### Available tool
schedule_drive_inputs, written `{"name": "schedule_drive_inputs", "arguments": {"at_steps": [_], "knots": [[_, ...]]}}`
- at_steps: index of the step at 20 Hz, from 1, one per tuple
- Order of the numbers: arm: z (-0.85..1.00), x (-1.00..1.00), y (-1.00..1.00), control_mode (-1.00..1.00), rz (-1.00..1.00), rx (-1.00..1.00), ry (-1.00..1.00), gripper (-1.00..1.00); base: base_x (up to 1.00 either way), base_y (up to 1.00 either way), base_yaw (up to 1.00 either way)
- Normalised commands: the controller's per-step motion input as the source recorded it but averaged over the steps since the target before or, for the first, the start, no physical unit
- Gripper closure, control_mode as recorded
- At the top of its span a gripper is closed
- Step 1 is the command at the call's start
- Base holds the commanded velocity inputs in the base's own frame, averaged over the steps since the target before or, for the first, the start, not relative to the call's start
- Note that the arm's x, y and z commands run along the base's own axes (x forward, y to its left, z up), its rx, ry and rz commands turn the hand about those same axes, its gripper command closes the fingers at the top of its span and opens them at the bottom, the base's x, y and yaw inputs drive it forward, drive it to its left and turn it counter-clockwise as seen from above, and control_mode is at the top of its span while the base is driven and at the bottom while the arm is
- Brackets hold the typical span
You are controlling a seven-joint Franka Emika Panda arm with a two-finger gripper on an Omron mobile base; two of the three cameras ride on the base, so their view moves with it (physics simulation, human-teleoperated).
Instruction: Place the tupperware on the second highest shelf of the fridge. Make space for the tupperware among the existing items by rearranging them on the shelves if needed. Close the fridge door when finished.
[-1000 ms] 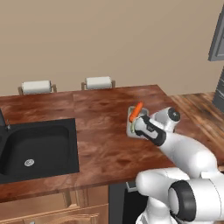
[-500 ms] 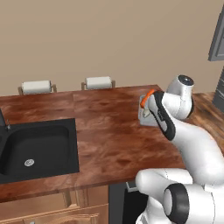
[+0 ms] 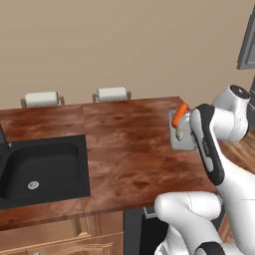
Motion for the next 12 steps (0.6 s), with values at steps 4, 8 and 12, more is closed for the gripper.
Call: {"name": "schedule_drive_inputs", "arguments": {"at_steps": [4, 8, 12], "knots": [[0.13, -0.62, 0.0, -1.0, 0.14, 0.0, -0.07, 1.0, 0.0, 0.0, 0.0], [0.19, -0.24, 0.0, -1.0, 0.14, 0.0, 0.0, 1.0, 0.0, 0.0, 0.0], [0.32, -0.01, 0.0, -1.0, 0.16, 0.0, 0.0, 1.0, 0.0, 0.0, 0.0]]}}
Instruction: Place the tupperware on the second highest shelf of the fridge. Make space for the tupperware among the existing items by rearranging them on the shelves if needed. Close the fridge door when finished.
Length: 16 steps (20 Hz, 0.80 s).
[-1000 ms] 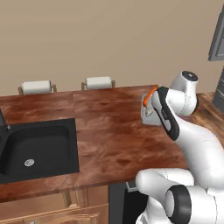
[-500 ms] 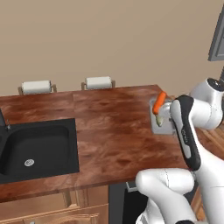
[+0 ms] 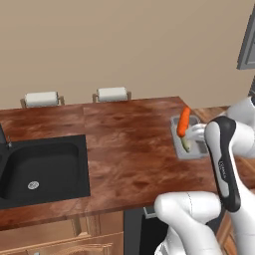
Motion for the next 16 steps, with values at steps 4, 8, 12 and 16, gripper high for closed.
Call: {"name": "schedule_drive_inputs", "arguments": {"at_steps": [4, 8, 12, 16], "knots": [[0.28, 0.0, 0.0, -1.0, 0.15, 0.0, 0.0, 1.0, 0.0, 0.0, 0.0], [0.36, 0.0, 0.0, -1.0, 0.06, 0.0, 0.0, 1.0, 0.0, 0.0, 0.0], [0.5, 0.0, 0.0, -1.0, 0.01, 0.0, 0.0, 1.0, 0.0, 0.0, 0.0], [0.38, 0.0, 0.0, 1.0, 0.0, 0.0, 0.0, 1.0, 0.0, 0.0, 0.0]]}}
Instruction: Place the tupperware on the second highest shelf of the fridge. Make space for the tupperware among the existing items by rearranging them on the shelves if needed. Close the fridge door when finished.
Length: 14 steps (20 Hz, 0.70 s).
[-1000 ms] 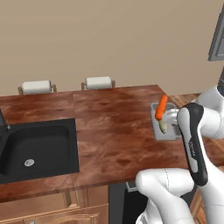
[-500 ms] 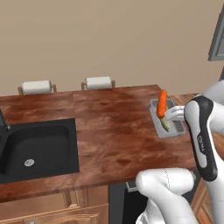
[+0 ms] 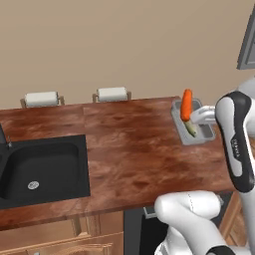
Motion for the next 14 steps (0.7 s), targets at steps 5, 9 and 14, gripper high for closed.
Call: {"name": "schedule_drive_inputs", "arguments": {"at_steps": [5, 9, 14], "knots": [[0.0, 0.0, 0.0, 1.0, 0.0, 0.0, 0.0, 1.0, -0.04, 0.0, 0.0], [0.0, 0.0, 0.0, 1.0, 0.0, 0.0, 0.0, 1.0, -0.85, 0.0, 0.0], [0.0, 0.0, 0.0, 1.0, 0.0, 0.0, 0.0, 1.0, -0.76, -0.31, -0.1]]}}
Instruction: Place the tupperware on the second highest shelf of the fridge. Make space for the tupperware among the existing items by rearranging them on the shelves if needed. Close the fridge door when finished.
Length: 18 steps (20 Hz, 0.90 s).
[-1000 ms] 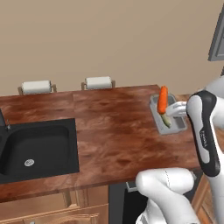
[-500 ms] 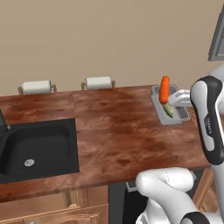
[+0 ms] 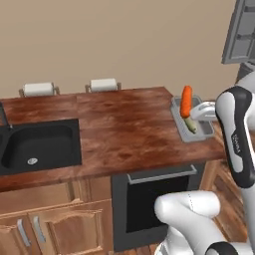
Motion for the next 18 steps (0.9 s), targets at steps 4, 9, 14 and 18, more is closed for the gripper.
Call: {"name": "schedule_drive_inputs", "arguments": {"at_steps": [4, 9, 14, 18], "knots": [[0.0, 0.0, 0.0, 1.0, 0.0, 0.0, 0.0, 1.0, -0.28, -0.96, -0.34], [0.0, 0.0, 0.0, 1.0, 0.0, 0.0, 0.0, 1.0, -0.04, -1.0, -0.35], [0.0, 0.0, 0.0, 1.0, 0.0, 0.0, 0.0, 1.0, 0.17, -1.0, -0.22], [0.0, 0.0, 0.0, 1.0, 0.0, 0.0, 0.0, 1.0, 0.52, -1.0, -0.07]]}}
